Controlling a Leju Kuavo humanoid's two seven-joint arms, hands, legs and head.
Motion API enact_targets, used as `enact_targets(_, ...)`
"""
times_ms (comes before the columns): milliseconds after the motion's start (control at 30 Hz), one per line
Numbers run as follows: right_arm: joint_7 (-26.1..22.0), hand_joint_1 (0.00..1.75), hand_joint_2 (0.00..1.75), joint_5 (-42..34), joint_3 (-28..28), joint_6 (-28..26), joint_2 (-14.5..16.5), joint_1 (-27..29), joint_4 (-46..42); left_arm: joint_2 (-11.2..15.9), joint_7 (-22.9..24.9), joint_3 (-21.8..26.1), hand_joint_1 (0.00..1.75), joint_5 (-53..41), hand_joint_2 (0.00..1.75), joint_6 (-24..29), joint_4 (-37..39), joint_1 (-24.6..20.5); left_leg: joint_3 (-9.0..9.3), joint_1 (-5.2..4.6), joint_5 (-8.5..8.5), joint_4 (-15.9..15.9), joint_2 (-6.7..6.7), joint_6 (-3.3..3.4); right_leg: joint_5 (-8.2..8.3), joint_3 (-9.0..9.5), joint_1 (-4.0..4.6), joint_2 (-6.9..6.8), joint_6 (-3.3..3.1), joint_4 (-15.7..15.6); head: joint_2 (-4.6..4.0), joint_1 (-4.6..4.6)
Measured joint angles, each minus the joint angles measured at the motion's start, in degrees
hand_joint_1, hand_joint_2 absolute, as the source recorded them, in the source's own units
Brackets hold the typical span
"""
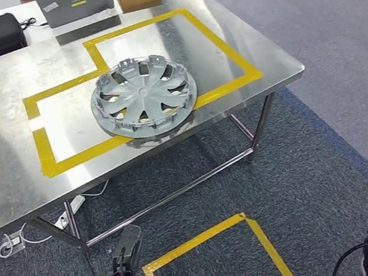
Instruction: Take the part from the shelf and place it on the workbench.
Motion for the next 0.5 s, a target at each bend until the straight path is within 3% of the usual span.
enact_targets(33, 0.0, 0.0, 0.0, 0.0, 0.0, 0.0, 0.0, 0.1, 0.0, 0.0, 0.0, 0.0, 0.0, 0.0, 0.0, 0.0, 0.0, 0.0, 0.02, -0.16, -0.05, 0.0, 0.68, 0.1, -0.48, -0.92, 0.02, -0.17, -0.06, 2.1, 0.0, 0.0)
enact_targets(67, 0.1, 0.0, 0.0, 0.0, 0.1, 0.1, 0.0, 0.2, 0.0, 0.0, 0.0, 0.0, 0.0, -0.1, 0.0, -0.1, 0.0, 0.0, 0.08, -0.3, -0.11, 0.0, 1.33, 0.18, 0.01, -0.8, 0.06, -0.27, -0.18, 2.2, 0.0, -0.01)
enact_targets(133, 0.1, 0.0, 0.0, 0.0, 0.2, 0.1, 0.0, 0.2, 0.0, 0.0, 0.0, 0.0, 0.0, -0.2, 0.0, -0.2, 0.0, -0.1, 0.38, -0.47, -0.31, 0.0, 2.54, 0.17, 3.13, 2.69, 0.33, -1.26, -0.64, -3.7, 0.0, -0.01)
enact_targets(167, 0.1, 0.0, 0.0, 0.0, 0.2, 0.1, 0.0, 0.2, 0.0, 0.0, 0.0, -0.1, 0.0, -0.3, 0.0, -0.3, 0.0, -0.1, 0.56, -0.62, -0.46, 0.0, 3.06, 0.03, 4.31, 4.88, 0.73, -2.62, -0.93, -7.6, 0.0, 0.01)
enact_targets(233, 0.1, 0.0, 0.0, 0.0, 0.5, 0.1, 0.1, 0.0, -0.1, 0.1, 0.0, -0.1, 0.0, -0.4, 0.0, -0.4, 0.0, -0.1, 0.81, -0.95, -0.71, 0.1, 4.02, -0.42, 5.37, 7.66, 1.34, -4.36, -1.62, -12.2, 0.0, -0.03)
enact_targets(267, 0.1, 0.0, 0.0, 0.0, 0.6, 0.1, 0.1, 0.0, -0.2, 0.1, 0.0, -0.2, 0.0, -0.5, 0.0, -0.4, 0.0, -0.1, 0.87, -1.07, -0.76, 0.1, 4.53, -0.64, 5.26, 7.85, 1.56, -4.39, -1.9, -12.7, 0.0, -0.05)
enact_targets(333, 0.1, 0.0, 0.0, 0.0, 0.7, 0.1, 0.2, 0.3, -0.3, 0.1, 0.0, -0.2, 0.0, -0.5, 0.0, -0.5, 0.0, -0.1, 0.99, -1.06, -0.95, 0.1, 5.41, -1.1, 5.62, 7.73, 1.42, -2.98, -2.48, -12.9, 0.0, -0.06)
enact_targets(400, 0.1, 0.0, 0.0, 0.0, 0.8, 0.2, 0.2, 0.4, -0.5, 0.1, 0.0, -0.2, 0.0, -0.6, 0.0, -0.5, 0.0, -0.2, 0.32, -0.94, -2.57, 2.0, 3.93, -1.74, 5.99, 7.75, 1.01, -1.71, -3.01, -13.3, 0.0, -0.2)
enact_targets(467, 0.1, 0.0, 0.0, 0.0, 0.8, 0.2, 0.3, 0.3, -0.6, 0.1, 0.1, -0.2, 0.0, -0.8, 0.0, -0.5, 0.0, -0.1, -2.42, -0.78, -6.13, 8.2, 1.32, -2.22, 6.15, 7.7, 0.65, -0.43, -3.28, -13.4, 0.0, -0.43)
enact_targets(500, 0.1, 0.0, 0.0, 0.0, 0.9, 0.2, 0.3, 0.3, -0.6, 0.2, 0.1, -0.2, 0.0, -0.8, 0.0, -0.5, 0.0, 0.0, -4.19, -0.71, -7.76, 12.0, 0.65, -2.34, 6.18, 7.62, 0.57, 0.29, -3.34, -13.4, 0.0, -0.48)
